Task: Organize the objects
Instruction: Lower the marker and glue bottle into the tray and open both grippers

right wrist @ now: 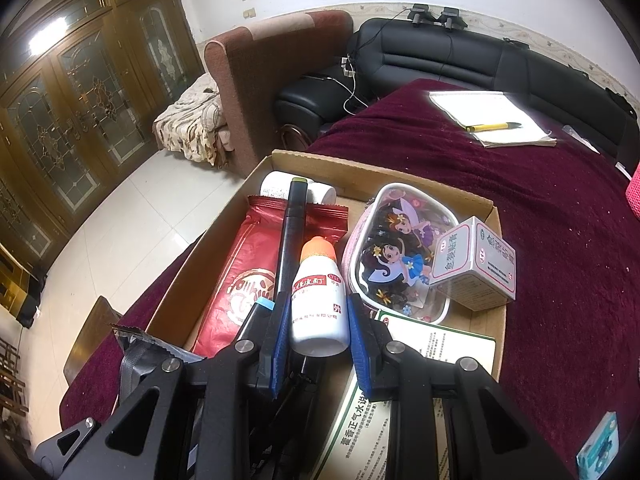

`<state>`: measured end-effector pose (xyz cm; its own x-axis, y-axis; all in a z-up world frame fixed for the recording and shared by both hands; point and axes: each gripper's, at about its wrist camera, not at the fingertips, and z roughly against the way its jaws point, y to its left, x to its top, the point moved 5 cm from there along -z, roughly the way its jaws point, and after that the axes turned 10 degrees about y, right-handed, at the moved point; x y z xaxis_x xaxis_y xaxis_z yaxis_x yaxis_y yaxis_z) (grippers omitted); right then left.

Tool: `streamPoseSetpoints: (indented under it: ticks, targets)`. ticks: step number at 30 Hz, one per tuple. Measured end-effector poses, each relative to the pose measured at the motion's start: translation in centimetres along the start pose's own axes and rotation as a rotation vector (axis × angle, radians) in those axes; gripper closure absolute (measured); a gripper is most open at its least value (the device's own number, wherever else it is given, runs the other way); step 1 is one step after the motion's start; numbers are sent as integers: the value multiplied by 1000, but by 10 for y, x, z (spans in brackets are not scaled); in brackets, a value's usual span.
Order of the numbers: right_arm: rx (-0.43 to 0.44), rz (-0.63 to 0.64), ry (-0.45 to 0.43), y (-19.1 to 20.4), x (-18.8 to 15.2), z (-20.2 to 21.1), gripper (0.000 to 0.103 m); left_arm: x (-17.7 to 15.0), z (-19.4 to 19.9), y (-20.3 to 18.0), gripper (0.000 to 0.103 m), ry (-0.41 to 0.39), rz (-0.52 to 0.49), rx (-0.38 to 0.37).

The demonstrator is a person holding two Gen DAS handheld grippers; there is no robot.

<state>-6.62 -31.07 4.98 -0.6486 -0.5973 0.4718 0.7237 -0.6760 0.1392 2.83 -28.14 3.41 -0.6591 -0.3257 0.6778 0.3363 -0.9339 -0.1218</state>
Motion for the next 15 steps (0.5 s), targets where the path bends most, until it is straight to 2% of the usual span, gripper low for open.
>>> streamPoseSetpoints:
  ticks: [8, 9, 11, 15]
  targets:
    - [7, -2, 7, -1, -2, 1, 72, -1, 2, 0, 85, -2, 2, 4]
    - [9, -3, 7, -1, -2, 1, 72, -1, 3, 0, 84, -2, 2, 2]
    - [10, -5, 8, -2, -2, 2, 72, -1, 3, -1, 74, 3, 2, -3]
    - [14, -10, 6, -1, -3, 3, 72, 0, 3, -2, 73, -1, 0, -2]
